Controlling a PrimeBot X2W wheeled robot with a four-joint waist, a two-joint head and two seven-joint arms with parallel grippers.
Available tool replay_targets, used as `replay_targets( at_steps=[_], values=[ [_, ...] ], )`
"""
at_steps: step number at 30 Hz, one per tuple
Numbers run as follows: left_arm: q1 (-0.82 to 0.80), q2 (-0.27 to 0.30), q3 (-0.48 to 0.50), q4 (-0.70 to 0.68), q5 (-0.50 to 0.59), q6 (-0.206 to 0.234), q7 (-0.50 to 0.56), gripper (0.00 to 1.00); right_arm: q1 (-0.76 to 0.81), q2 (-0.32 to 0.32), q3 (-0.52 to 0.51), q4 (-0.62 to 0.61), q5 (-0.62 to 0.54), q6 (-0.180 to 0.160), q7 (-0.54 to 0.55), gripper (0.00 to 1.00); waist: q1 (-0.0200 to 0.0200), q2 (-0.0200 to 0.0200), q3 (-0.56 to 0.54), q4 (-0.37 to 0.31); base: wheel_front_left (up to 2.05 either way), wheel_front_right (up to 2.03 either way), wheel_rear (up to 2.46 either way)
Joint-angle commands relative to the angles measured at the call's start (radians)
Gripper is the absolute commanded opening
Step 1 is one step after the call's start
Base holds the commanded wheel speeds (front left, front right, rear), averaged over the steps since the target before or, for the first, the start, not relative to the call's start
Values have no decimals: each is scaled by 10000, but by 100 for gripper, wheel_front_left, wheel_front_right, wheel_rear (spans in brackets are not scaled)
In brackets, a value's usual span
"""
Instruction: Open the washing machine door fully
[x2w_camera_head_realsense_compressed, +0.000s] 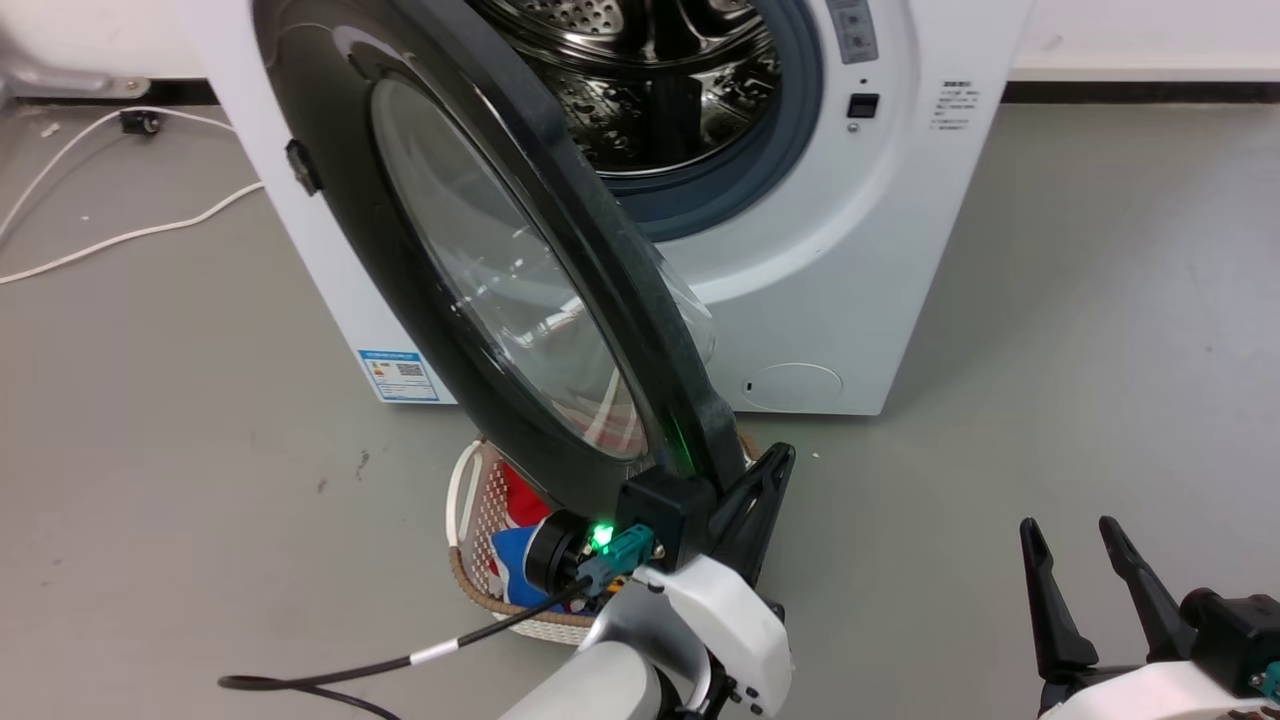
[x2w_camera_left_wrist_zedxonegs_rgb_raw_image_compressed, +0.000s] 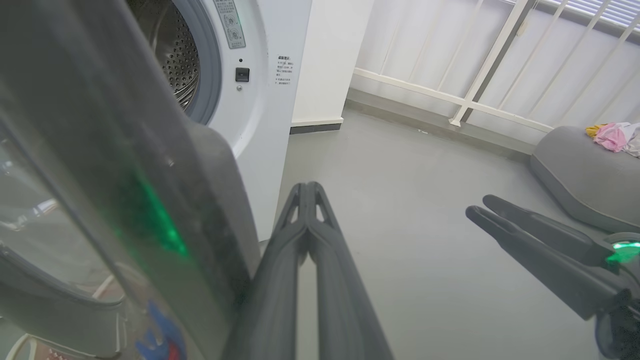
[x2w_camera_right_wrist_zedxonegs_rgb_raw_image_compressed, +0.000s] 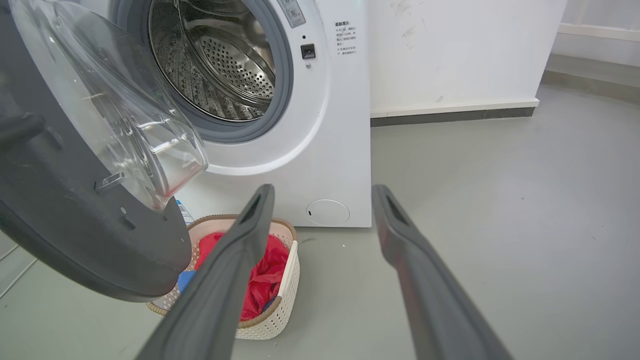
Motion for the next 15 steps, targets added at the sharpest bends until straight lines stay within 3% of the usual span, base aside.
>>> replay_targets(
  at_steps=[1,15],
  values=[
    [258,556,346,160,-66,339,-48,0,39,33,0,-51,19,1,36,100,0,0,-57,242,0,0,0],
    [1338,1539,168,-1314,230,670,-195,0,240,38,-47,-32,6,1,201,100,0,0,-476,1651,0,0,0]
  ],
)
